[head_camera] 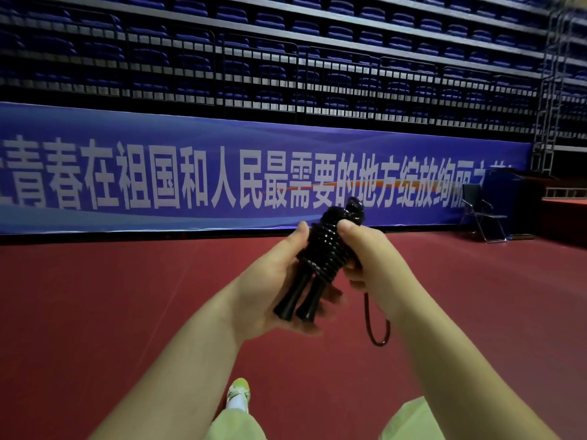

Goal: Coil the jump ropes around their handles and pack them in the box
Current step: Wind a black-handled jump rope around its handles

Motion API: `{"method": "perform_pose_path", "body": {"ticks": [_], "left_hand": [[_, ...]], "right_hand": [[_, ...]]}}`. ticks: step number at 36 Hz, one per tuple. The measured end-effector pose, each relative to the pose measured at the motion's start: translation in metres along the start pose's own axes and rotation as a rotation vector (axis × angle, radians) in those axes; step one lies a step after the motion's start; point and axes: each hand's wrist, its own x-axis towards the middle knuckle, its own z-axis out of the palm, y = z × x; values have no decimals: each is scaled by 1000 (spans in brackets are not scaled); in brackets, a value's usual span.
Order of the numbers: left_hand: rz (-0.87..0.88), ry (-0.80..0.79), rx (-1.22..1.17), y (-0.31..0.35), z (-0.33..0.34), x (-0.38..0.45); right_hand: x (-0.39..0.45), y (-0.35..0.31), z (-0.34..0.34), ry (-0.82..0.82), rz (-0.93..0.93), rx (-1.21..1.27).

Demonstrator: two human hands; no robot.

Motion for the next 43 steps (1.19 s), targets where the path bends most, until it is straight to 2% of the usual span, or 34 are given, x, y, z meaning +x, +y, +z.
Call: {"method": "perform_pose_path", "body": {"ticks": [3, 6, 9, 16, 23, 30, 34, 43], "left_hand": [[-72, -185, -237, -6, 0, 1], [-106, -167, -316, -13, 2, 2], [-100, -101, -271, -17, 2, 4], [31, 98, 19, -26, 2, 7], [125, 264, 161, -34, -1, 12], [197, 193, 86, -41, -7, 13], [233, 209, 71, -39, -11, 13], [251, 157, 110, -38, -19, 14]], "right_hand": [[-2, 1, -2, -93, 12, 4], [-1, 8, -3, -171, 55, 13], [0, 11, -7, -242, 93, 15], [-3, 13, -23, -323, 138, -88], [-2, 11, -22, -229, 227, -275], [-3, 10, -21, -172, 195, -408], [-5, 8, -22, -215, 208, -417], [-15, 4, -22, -352, 322, -216]]}}
